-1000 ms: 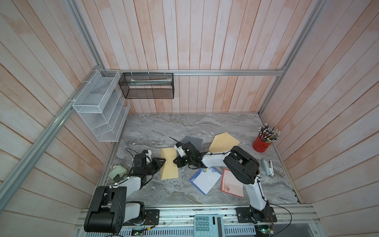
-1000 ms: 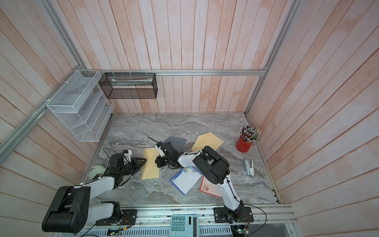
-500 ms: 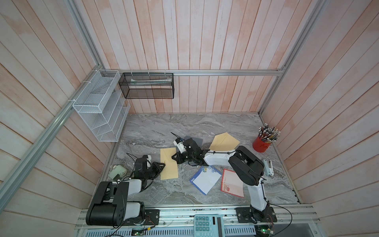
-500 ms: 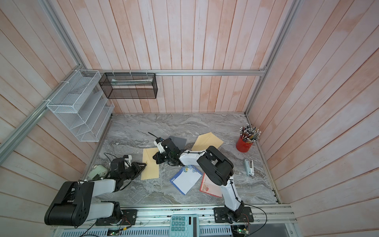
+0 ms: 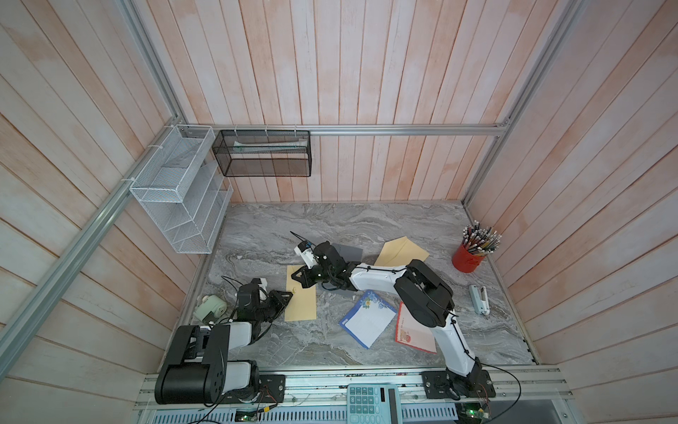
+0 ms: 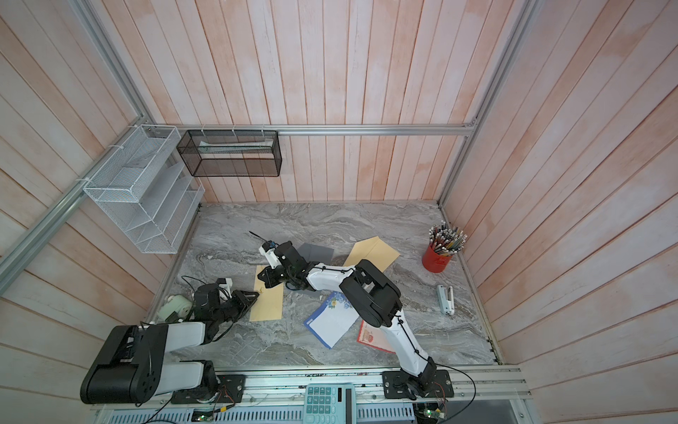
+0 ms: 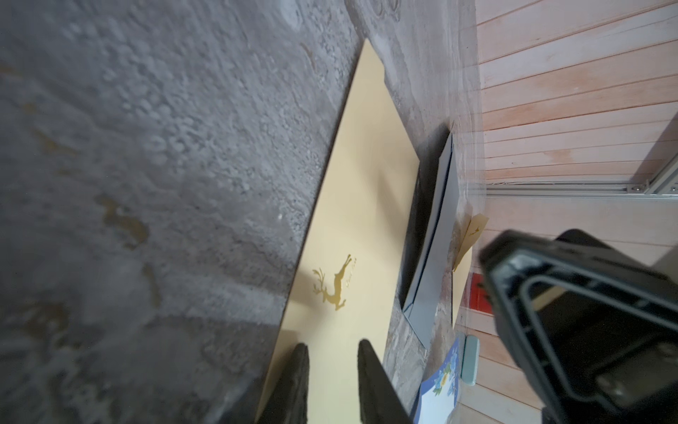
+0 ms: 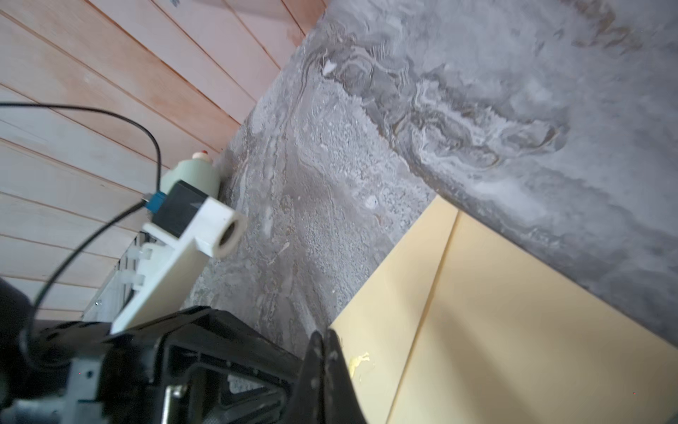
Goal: Fold the letter paper in half and place it into the envelope
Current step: Fold the envelope flap on the envelope.
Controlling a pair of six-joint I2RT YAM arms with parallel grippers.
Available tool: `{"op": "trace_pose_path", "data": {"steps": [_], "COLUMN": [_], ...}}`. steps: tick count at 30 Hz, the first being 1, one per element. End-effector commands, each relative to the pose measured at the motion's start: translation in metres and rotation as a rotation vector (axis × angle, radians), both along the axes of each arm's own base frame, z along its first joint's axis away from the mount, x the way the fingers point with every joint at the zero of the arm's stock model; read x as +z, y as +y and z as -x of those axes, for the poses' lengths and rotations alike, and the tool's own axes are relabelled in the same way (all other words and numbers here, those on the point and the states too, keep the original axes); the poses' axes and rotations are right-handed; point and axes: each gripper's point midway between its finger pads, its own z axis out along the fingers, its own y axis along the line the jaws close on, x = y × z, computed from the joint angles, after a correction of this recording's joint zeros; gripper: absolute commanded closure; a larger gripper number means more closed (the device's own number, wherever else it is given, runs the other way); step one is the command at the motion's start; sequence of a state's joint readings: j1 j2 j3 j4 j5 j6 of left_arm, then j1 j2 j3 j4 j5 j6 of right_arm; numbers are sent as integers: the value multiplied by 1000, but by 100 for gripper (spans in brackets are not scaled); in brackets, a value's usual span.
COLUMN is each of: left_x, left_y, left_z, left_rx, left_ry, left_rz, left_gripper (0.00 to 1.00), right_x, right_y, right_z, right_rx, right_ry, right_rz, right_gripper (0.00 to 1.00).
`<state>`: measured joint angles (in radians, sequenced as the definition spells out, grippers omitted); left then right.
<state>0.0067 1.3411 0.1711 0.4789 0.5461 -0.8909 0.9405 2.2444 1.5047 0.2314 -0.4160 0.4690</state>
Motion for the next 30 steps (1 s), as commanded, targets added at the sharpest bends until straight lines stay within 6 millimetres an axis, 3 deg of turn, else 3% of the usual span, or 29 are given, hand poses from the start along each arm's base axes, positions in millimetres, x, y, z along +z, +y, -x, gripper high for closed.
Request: {"op": "trace_pose_path", "data": {"steps": [1,9,18,22,27,30], "left_x": [-15,-15,-12,-14,-14,-13], "left_y": [4,5,3,3,2,1], "left_z": [11,9,7,7,2,0], "left_rx": [8,7,-8,-10,-11,-11], "left_ry": [51,49,36,39,38,35], "left_rz": [-19,-14,-7,-7,0,9], "left_gripper": [73,73,74,74,74,74], "right_x": [-21,-54,-79,-81,-63,-20], "right_y": [3,8,3,9,20,26], "right_z": [7,-5,-46,-69,-101,-116], "right_rx": [40,32,-43,-62,-75,-77], "right_ry": [29,32,2,-25,-73,-156], "right_rz": [53,146,227,240,215,182], "right_gripper": [99,99,100,100,98,96]}}
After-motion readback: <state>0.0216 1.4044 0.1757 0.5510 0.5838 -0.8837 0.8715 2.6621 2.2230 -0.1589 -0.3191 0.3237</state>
